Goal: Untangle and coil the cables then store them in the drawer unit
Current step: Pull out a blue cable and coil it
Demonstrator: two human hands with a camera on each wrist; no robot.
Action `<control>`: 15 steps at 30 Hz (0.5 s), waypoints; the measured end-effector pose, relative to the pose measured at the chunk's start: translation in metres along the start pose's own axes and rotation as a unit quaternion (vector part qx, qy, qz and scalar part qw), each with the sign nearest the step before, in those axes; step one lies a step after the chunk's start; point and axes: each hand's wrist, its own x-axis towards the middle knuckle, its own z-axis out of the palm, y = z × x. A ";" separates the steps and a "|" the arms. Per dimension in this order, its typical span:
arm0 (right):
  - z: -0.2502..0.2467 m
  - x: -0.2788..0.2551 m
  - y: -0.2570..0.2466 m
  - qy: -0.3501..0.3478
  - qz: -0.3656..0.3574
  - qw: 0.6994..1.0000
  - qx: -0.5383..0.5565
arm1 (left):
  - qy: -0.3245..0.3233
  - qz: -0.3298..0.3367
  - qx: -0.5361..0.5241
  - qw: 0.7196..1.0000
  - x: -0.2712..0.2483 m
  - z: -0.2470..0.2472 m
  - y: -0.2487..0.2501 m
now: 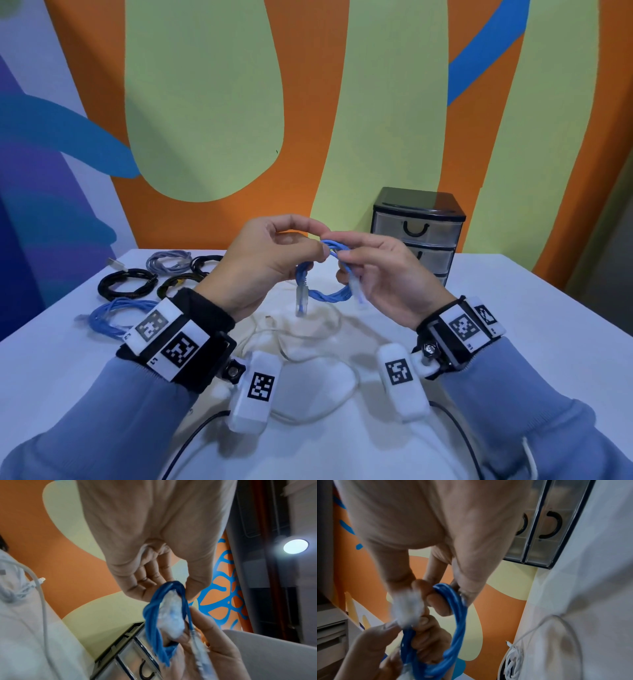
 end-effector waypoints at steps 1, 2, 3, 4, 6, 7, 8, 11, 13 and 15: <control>-0.002 0.000 0.001 -0.004 0.001 1.000 -0.008 | 0.011 0.014 0.017 1.000 0.000 0.000 0.000; -0.002 0.000 0.003 -0.008 0.002 1.000 -0.021 | 0.024 0.026 0.036 0.999 0.001 0.000 -0.001; -0.003 0.000 0.005 -0.011 0.003 0.999 -0.042 | 0.035 0.034 0.054 0.997 0.001 0.000 -0.002; -0.003 0.001 0.008 -0.009 0.002 0.997 -0.073 | 0.044 0.036 0.067 0.996 0.002 0.000 -0.003; -0.004 0.004 0.013 0.022 -0.005 0.987 -0.156 | 0.046 0.026 0.085 0.995 0.002 0.000 -0.005; -0.005 0.005 0.015 0.042 -0.011 0.979 -0.197 | 0.041 0.016 0.092 0.995 0.002 0.001 -0.006; -0.005 0.005 0.016 0.059 -0.018 0.971 -0.232 | 0.033 0.005 0.097 0.995 0.001 0.001 -0.007; -0.004 0.005 0.016 0.092 -0.036 0.950 -0.297 | 0.013 -0.013 0.102 0.995 0.001 0.003 -0.009; -0.002 0.005 0.017 0.108 -0.044 0.941 -0.318 | 0.002 -0.016 0.097 0.995 0.000 0.004 -0.009; -0.001 0.005 0.017 0.116 -0.052 0.933 -0.335 | -0.015 -0.014 0.096 0.995 0.000 0.005 -0.009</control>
